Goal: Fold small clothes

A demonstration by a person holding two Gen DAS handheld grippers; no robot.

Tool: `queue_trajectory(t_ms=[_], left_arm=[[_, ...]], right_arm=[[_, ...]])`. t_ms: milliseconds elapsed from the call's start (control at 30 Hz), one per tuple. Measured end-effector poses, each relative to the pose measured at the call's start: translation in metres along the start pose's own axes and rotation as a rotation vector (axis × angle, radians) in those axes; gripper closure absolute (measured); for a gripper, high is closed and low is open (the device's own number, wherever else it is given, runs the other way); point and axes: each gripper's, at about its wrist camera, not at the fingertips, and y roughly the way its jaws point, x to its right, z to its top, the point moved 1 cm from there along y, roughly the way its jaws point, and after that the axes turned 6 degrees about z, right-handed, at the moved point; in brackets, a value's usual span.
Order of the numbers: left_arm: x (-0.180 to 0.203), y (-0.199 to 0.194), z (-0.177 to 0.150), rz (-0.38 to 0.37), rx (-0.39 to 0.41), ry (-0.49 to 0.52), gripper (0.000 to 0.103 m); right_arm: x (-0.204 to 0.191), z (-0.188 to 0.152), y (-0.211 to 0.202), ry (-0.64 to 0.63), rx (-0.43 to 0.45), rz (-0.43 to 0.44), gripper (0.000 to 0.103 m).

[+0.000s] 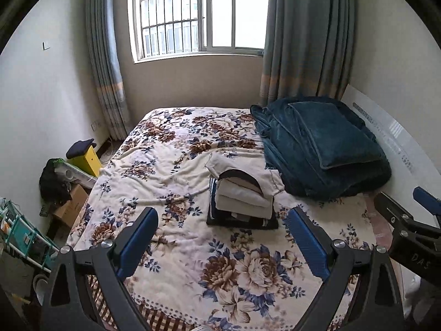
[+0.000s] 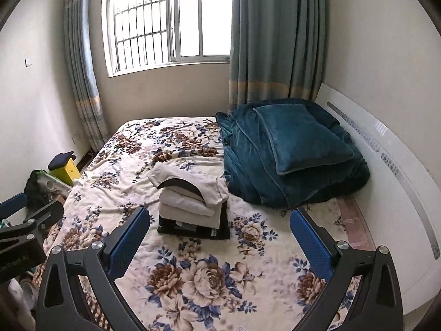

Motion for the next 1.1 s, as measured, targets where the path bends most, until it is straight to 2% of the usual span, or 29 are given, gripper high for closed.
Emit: queue_trajectory(t_ms=[200,300,600,1100], left_arm=[[0.003,-0.009,-0.003,0.012,0.022,-0.004,0.007],[0.004,-0.01,-0.003,0.011,0.033,-0.006,0.0],[0.005,-0.015,0.0,0.023,0.06,-0.01,0.0],[0.007,-0.018,0.006,0.024,0.059,-0.014,0.0]], right_arm=[[0.005,0.001,-0.004,-0.005,-0.003,0.016,0.0],[0.006,0.002,-0.007,-0.01,0.006,0.013,0.0],[0.008,0.007,-0.007,-0.017,0.018,0.018,0.0],[0.009,0.007,-0.004,-0.02,0.016,0.029,0.0]])
